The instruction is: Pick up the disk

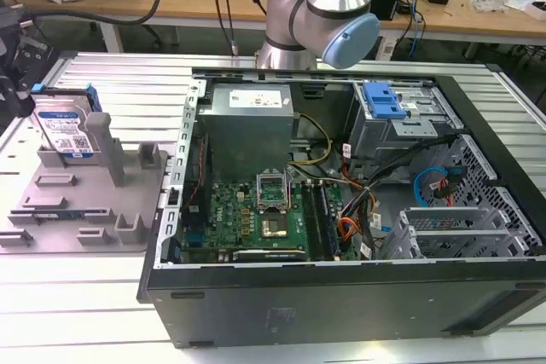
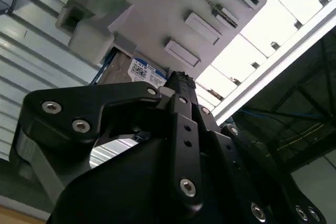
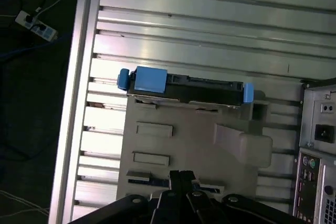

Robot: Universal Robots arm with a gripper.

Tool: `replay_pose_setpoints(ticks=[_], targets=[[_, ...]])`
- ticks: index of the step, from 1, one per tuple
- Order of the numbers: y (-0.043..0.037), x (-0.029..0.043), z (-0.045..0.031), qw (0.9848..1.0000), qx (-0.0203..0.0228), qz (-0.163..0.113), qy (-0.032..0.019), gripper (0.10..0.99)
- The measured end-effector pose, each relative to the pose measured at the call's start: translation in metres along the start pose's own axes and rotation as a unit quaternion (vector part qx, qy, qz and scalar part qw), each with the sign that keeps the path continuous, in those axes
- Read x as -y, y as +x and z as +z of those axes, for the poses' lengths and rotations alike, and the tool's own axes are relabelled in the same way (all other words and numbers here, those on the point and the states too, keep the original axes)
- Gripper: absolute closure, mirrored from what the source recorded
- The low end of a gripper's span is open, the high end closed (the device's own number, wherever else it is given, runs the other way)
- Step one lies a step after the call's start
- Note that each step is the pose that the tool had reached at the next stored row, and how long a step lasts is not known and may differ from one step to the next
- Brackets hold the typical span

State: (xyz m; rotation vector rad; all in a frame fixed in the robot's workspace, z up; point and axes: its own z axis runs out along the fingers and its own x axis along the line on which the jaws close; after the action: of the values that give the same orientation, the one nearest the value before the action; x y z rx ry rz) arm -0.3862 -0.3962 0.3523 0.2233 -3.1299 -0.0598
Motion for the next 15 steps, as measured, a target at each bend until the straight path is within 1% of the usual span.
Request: replay_pose_setpoints(ticks=[1, 2, 3, 4, 5, 6, 7, 8, 9, 10, 11, 12, 13, 14, 15], targets=[[0.0000, 0.0000, 0.0001, 0.9994, -0.0013, -0.034, 0.0000, 0.980], [0.0000, 0.0000, 0.0003, 0.9981, -0.0024, -0.061, 0.0000, 0.980], [0.0000, 0.0000, 0.0004, 0.9965, -0.0032, -0.083, 0.0000, 0.980], [0.0000, 0.0000, 0.0005, 0.9945, -0.0041, -0.105, 0.0000, 0.980], [0.0000, 0.0000, 0.0006, 0.9928, -0.0046, -0.119, 0.0000, 0.980], [0.0000, 0.0000, 0.0007, 0.9901, -0.0054, -0.140, 0.0001, 0.980], [0.0000, 0.0000, 0.0008, 0.9878, -0.0060, -0.155, 0.0001, 0.973], [0.0000, 0.0000, 0.0009, 0.9863, -0.0063, -0.165, 0.0001, 0.973], [0.0000, 0.0001, 0.0009, 0.9841, -0.0069, -0.178, 0.0001, 0.918], [0.0000, 0.0000, 0.0009, 0.9809, -0.0075, -0.195, 0.0001, 0.851], [0.0000, 0.0000, 0.0009, 0.9773, -0.0081, -0.212, 0.0001, 0.792], [0.0000, 0.0000, 0.0010, 0.9734, -0.0088, -0.229, 0.0001, 0.671], [0.0000, 0.0001, 0.0010, 0.9701, -0.0093, -0.243, 0.0001, 0.612], [0.0000, 0.0001, 0.0011, 0.9678, -0.0096, -0.252, 0.0001, 0.549], [0.0000, 0.0001, 0.0011, 0.9649, -0.0101, -0.262, 0.0002, 0.549]])
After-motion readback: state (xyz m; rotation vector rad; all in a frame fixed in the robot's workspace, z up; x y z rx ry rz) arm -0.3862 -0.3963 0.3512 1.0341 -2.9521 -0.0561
